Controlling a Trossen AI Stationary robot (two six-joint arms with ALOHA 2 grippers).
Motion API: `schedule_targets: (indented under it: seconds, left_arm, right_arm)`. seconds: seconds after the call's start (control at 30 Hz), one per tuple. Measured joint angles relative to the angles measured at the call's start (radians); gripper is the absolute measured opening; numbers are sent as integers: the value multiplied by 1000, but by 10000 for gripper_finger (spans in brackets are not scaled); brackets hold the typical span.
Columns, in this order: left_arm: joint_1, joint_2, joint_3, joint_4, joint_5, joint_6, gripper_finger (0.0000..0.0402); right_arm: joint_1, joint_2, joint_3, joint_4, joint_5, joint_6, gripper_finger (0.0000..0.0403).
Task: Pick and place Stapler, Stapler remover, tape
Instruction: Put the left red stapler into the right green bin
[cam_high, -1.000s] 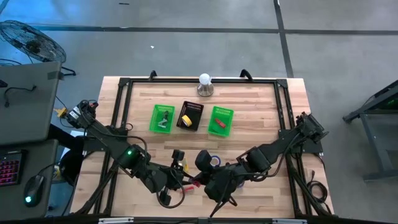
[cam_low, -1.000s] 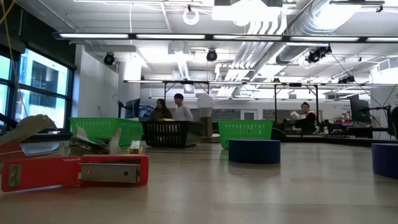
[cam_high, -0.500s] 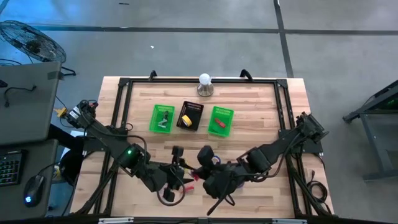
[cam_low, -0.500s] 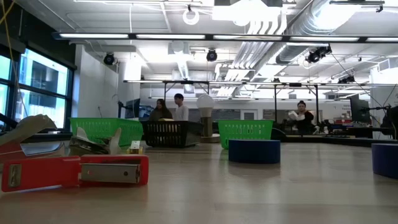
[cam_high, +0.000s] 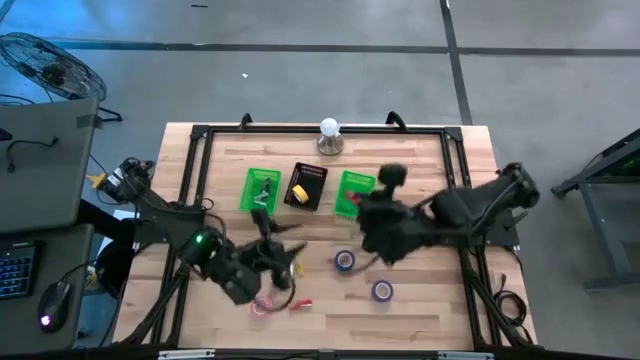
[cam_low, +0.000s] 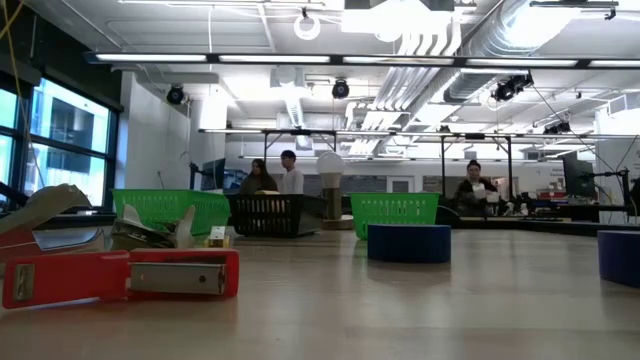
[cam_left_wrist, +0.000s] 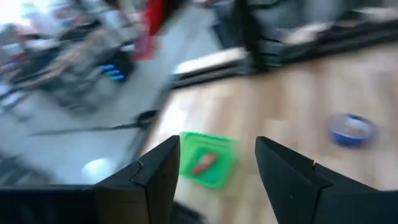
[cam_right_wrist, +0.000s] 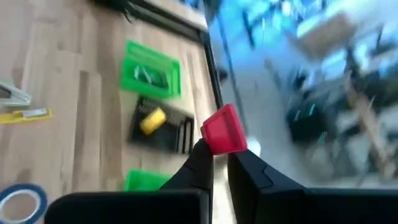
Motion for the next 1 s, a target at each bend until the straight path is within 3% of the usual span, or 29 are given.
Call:
schedule_targets:
  seconds: [0.1, 0.27, 0.4, 0.57, 0.9, 1.0]
  left_arm:
    - [4, -14, -1, -52, -31, -24, 194]
    - [-1, -31, -1, -117, -29, -78, 183]
    - [1, -28, -3, -190, -17, -98, 181]
    - [0, -25, -4, -312, 71, -105, 181]
    - [1, -26, -3, -430, 109, -206, 181]
    - [1, -26, -3, -430, 135, -207, 181]
  right_arm:
    - [-108, -34, 1, -129, -69, 150, 16]
    - [-315, -34, -18, -155, -259, 167, 16]
    - [-462, -35, -139, -18, -464, 98, 16]
    - [-586, -34, -368, 184, -651, 56, 16]
    - [-704, -34, -733, 503, -860, 30, 16]
    - [-707, -33, -780, 558, -886, 28, 42]
